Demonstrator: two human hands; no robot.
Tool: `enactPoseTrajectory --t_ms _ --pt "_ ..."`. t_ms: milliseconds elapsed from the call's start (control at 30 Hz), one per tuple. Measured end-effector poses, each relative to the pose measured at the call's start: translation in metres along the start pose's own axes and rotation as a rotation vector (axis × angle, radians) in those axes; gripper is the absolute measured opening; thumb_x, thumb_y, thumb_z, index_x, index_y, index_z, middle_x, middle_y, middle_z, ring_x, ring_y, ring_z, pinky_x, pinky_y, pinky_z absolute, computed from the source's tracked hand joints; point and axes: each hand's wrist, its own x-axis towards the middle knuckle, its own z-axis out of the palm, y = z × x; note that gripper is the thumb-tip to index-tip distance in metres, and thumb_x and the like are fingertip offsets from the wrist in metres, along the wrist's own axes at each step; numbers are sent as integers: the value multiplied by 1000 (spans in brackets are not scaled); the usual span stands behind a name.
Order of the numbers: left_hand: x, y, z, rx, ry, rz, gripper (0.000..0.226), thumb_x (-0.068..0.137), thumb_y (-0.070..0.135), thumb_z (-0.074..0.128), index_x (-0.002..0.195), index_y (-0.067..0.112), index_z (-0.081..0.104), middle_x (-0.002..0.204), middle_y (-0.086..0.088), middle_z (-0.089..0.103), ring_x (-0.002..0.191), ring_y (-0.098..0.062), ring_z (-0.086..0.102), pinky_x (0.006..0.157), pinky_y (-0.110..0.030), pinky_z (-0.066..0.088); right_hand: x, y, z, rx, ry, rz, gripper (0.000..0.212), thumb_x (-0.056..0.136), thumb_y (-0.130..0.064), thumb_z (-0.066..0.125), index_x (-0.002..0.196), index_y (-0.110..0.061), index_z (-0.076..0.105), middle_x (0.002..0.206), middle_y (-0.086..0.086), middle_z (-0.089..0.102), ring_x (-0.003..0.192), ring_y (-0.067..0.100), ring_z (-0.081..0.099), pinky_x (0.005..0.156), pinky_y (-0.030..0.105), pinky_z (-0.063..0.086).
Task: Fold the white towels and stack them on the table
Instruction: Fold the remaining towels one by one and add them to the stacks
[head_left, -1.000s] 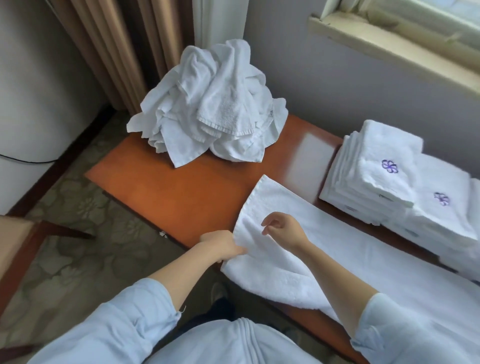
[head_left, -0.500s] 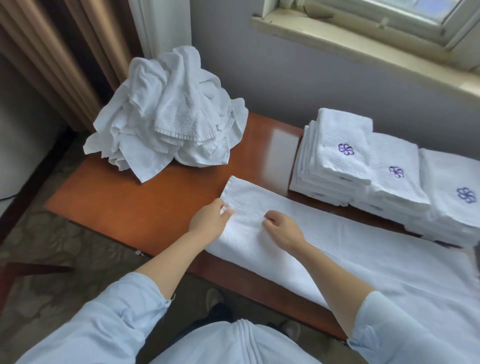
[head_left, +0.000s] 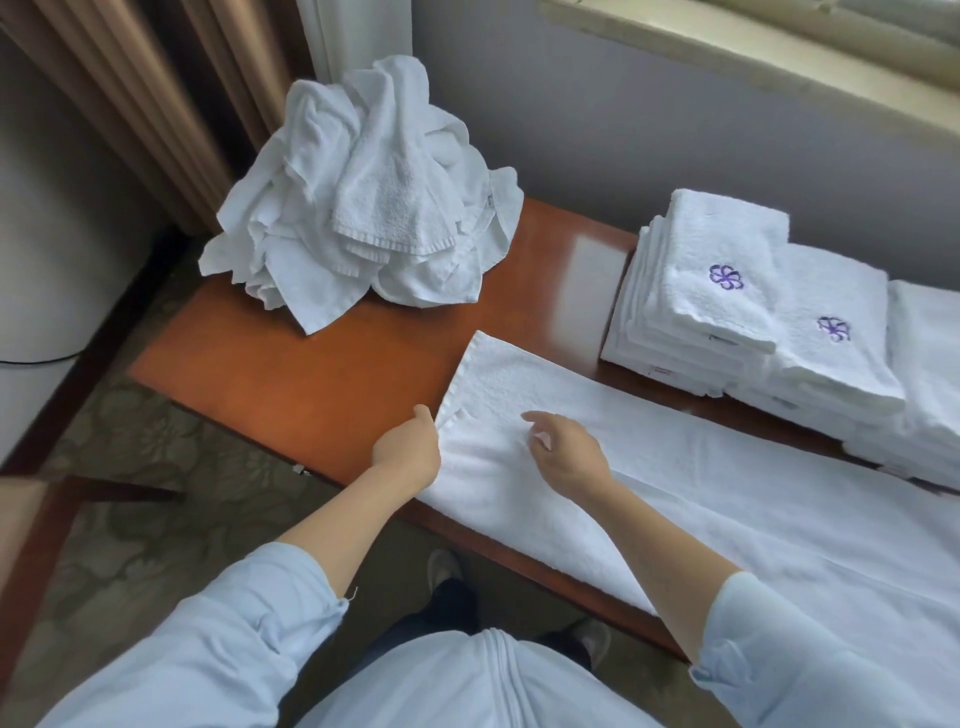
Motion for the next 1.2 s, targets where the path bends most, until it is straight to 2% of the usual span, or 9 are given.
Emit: enactPoseTrajectory --t_ms 100,200,267,367,500,700,867,967,1200 --pt "-6 -1 2 100 -41 -59 61 94 5 45 149 4 17 109 -8 62 79 -21 55 64 -33 43 -6 2 1 -106 -35 -48 45 97 -20 49 142 -26 48 142 -3 52 131 20 46 104 36 42" --pt "-8 0 2 110 94 -20 43 94 9 48 134 10 31 118 -7 57 94 -22 60 64 -32 41 -15 8 0 -164 -12 -102 46 95 -19 53 141 -24 50 144 -3 50 131 19 45 108 34 38" --pt "-8 3 0 57 204 123 28 95 12 46 123 15 39 115 -2 57 90 -19 59 62 -29 39 -21 13 -1 -172 22 -114 42 95 -19 54 137 -22 53 141 -3 50 131 19 45 108 33 38" --pt "-6 16 0 -63 100 406 19 99 21 46 115 27 53 106 8 58 79 -10 51 64 -28 36 -32 22 -5 -195 138 -83 29 94 -17 57 121 -21 61 130 -5 54 123 17 48 97 30 42" --pt "-8 37 13 -70 15 626 22 99 22 52 114 29 66 110 8 58 96 -9 55 75 -23 43 -44 32 -6 -241 148 -16 23 94 -16 54 110 -25 67 110 -8 60 107 16 55 80 26 41" --pt "1 41 19 79 -120 511 70 85 37 67 145 35 29 133 3 46 102 -18 59 73 -28 49 -52 45 -1 -274 -62 -2 51 92 -27 53 141 -39 46 123 -6 50 111 17 46 93 30 40" --pt "14 51 -1 83 -148 378 38 91 51 52 121 28 46 87 9 61 80 -13 59 65 -29 41 -45 50 -11 -189 39 50 51 96 -24 50 146 -30 44 133 -4 48 119 17 46 91 28 43" --pt "26 60 -14 119 -13 402 21 94 39 52 107 26 63 113 5 59 94 -17 61 79 -30 48 -39 55 -20 -185 79 83 46 96 -21 49 142 -25 49 136 -3 48 122 19 46 89 28 42" --pt "61 81 -28 142 101 554 50 94 33 57 141 23 43 140 2 41 130 -18 41 94 -35 45 -3 59 -45 -215 107 158 56 94 -19 50 148 -22 39 150 -1 39 133 23 41 101 34 37"
